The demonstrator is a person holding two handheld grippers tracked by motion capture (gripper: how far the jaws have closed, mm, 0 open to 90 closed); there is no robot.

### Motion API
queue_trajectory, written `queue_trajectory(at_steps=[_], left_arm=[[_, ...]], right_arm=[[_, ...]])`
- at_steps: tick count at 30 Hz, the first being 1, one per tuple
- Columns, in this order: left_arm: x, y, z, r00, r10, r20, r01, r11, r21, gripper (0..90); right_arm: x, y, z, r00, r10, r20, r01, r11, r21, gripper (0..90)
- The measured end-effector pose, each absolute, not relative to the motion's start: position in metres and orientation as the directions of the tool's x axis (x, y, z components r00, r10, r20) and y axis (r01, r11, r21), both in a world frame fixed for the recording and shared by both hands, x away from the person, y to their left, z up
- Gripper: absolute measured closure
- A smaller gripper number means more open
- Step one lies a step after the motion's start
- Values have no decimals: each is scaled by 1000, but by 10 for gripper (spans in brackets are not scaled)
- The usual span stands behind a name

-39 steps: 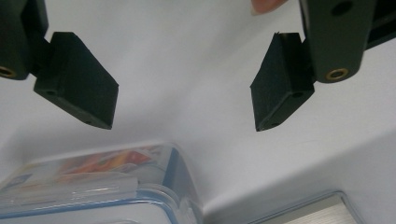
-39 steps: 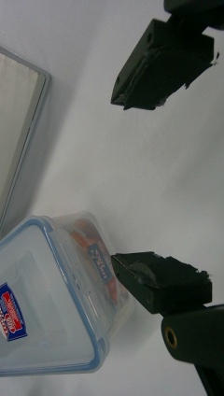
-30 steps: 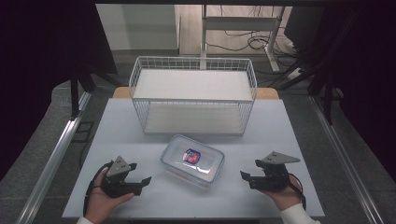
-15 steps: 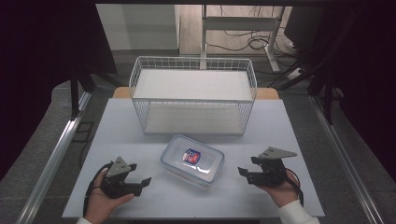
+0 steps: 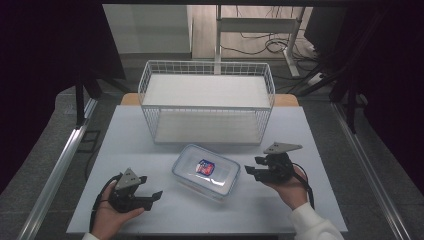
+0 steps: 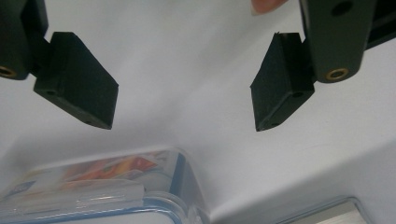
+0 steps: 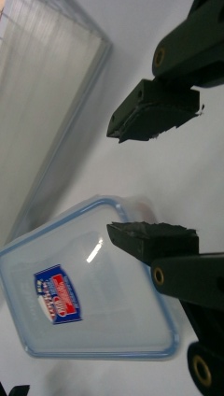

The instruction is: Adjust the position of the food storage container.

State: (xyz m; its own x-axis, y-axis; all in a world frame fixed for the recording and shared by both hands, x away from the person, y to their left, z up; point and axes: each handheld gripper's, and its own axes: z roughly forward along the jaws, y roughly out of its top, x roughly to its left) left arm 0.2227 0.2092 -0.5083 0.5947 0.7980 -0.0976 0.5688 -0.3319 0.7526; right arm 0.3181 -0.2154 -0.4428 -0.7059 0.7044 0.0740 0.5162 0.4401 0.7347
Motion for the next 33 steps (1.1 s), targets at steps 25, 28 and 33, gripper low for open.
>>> queue_trajectory(at_steps=[25,28,33], left_arm=[[222,209,-509,598,794,-109,569,-326,755,228],[222,209,-509,600,793,-108,569,-328,754,228],[221,208,-508,605,790,-101,564,-336,754,229]], right_arm=[[384,-112,-440,-830,558,-12,426,647,633,886],[388,-96,-442,-845,533,-41,403,685,606,890],[400,-74,-447,-862,503,-63,383,727,570,891]])
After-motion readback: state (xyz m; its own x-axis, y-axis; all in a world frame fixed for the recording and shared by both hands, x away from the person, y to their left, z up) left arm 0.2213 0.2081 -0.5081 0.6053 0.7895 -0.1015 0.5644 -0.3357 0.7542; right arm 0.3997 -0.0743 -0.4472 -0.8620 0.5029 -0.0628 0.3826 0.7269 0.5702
